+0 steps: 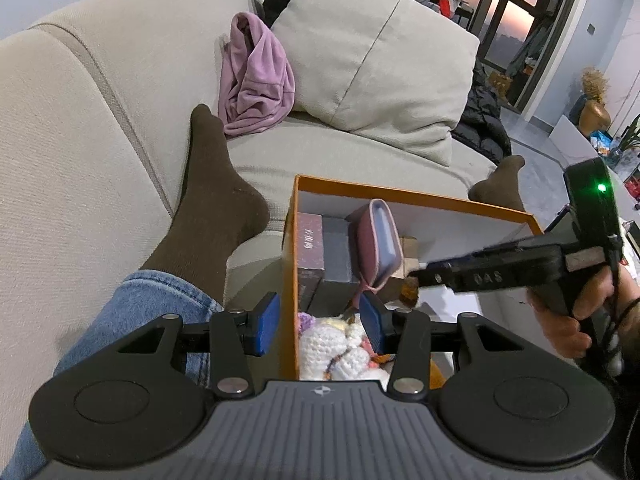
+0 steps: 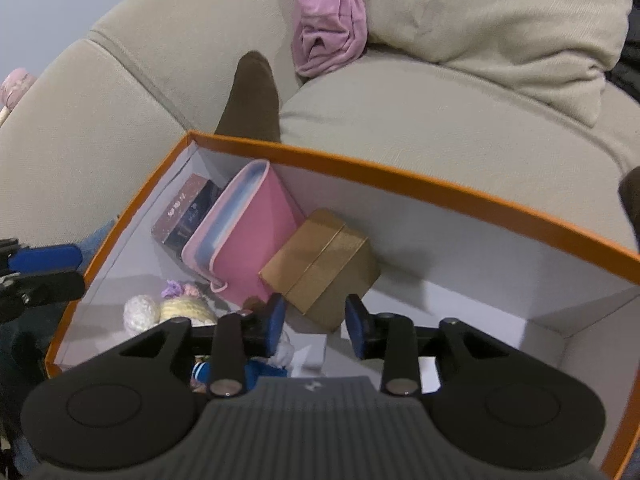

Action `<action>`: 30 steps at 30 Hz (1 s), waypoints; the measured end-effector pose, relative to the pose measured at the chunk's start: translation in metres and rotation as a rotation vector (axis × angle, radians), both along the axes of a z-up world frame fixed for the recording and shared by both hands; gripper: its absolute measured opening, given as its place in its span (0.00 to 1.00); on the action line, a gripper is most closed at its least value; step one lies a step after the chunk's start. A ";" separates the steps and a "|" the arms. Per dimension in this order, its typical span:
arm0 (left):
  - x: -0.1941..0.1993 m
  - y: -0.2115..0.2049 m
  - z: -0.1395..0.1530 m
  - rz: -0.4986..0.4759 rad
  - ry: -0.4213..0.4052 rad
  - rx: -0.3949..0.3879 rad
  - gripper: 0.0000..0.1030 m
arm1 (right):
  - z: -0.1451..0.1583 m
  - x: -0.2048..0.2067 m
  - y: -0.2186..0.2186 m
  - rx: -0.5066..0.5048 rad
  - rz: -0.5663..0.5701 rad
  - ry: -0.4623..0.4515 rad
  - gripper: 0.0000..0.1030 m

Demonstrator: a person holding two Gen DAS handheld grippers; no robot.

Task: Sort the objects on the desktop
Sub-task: 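Move both grippers away from the orange box toward the remaining items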

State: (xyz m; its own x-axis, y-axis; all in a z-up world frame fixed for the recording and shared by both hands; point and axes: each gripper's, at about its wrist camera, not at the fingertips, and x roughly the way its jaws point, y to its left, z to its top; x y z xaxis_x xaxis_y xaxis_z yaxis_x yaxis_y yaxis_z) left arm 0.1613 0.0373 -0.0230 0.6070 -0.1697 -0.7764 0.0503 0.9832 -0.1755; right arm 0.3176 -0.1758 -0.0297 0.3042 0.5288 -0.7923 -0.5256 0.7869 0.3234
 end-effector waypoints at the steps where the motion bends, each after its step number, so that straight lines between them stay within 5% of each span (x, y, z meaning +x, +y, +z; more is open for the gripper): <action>1: -0.002 -0.001 0.001 -0.003 0.001 -0.004 0.50 | 0.001 0.000 0.000 -0.001 -0.011 -0.020 0.36; 15: -0.038 -0.013 0.014 -0.035 -0.003 0.006 0.50 | 0.007 0.000 -0.006 0.063 -0.097 -0.039 0.35; 23: -0.075 -0.044 0.013 -0.250 0.036 -0.043 0.50 | 0.056 -0.103 -0.059 0.178 -0.138 -0.245 0.45; 30: -0.114 -0.085 -0.021 -0.441 0.099 0.052 0.50 | 0.053 -0.193 -0.096 0.153 -0.193 -0.237 0.45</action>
